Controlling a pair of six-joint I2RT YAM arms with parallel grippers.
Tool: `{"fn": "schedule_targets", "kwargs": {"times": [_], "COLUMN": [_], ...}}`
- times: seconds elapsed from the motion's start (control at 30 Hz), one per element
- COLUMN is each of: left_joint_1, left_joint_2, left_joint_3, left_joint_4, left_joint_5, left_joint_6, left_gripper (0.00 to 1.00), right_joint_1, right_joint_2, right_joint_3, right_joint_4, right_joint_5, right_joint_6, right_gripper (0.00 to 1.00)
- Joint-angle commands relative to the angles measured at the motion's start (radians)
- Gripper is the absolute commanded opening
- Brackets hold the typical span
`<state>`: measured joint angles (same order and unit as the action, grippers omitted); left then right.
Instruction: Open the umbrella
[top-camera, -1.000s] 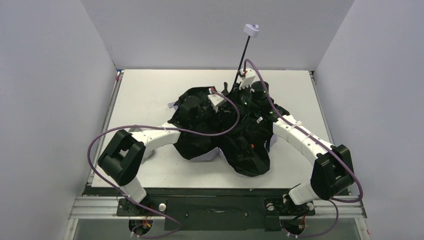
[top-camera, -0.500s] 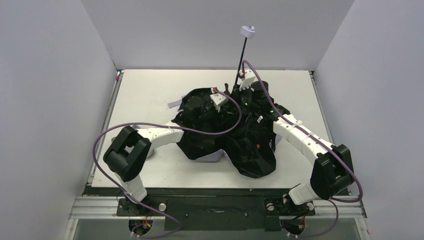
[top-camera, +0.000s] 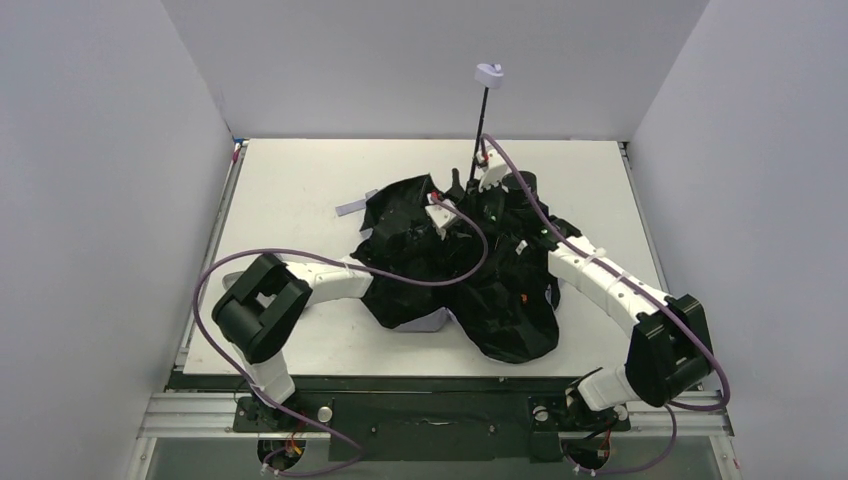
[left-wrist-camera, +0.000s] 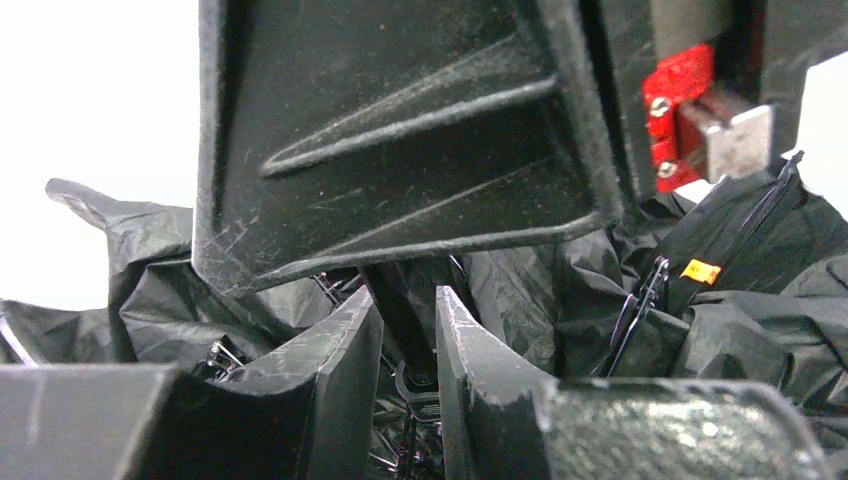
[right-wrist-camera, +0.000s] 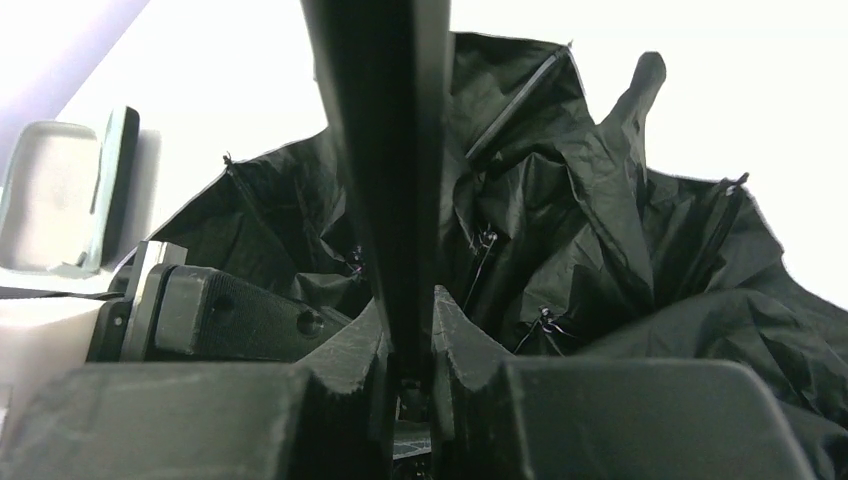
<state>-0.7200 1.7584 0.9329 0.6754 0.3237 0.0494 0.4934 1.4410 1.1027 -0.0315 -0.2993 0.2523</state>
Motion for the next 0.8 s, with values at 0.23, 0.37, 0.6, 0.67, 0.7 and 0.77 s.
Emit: {"fn": "schedule_targets", "kwargs": {"times": [0.23,0.37,0.6,0.67,0.7,0.77], "left_joint_1": [-0.051,-0.059,-0.059,-0.059,-0.059,-0.059], "left_joint_2": [0.185,0.253,0.296,0.296,0.296,0.288], "left_joint_3": [-0.211,-0.179,-0.146,-0.147,-0.152,-0.162], "left_joint_4": [-0.211,-0.239,-0.271,-0.272,-0.266,-0.248], "left_joint_5": [-0.182,-0.198,-0.227,-0.228,-0.228,-0.229], "left_joint_6": [0.074,0.052,0.046,0.046,0.044,0.042], "left_gripper": [0.27,0.28,0.29,0.29,0.29,0.29], "right_joint_1": [0.007,0.008,0.007,0.006,0.004,0.004], "right_joint_2": [-0.296,-0.297,-0.272,-0.268,-0.266,-0.264], "right_joint_3": [-0.106,-0.067,-0.026,-0.027,-0.030,-0.035], "right_joint_4": [0.305,0.293,0.264,0.253,0.247,0.237], "right_joint_5": [-0.052,-0.033,-0.055,-0.062,-0.063,-0.071], "right_joint_6": [-0.035,-0.025,-0.062,-0.066,-0.066,-0.074], "right_gripper": [0.16,0.29,0.34,0.41,0.43,0.44]}}
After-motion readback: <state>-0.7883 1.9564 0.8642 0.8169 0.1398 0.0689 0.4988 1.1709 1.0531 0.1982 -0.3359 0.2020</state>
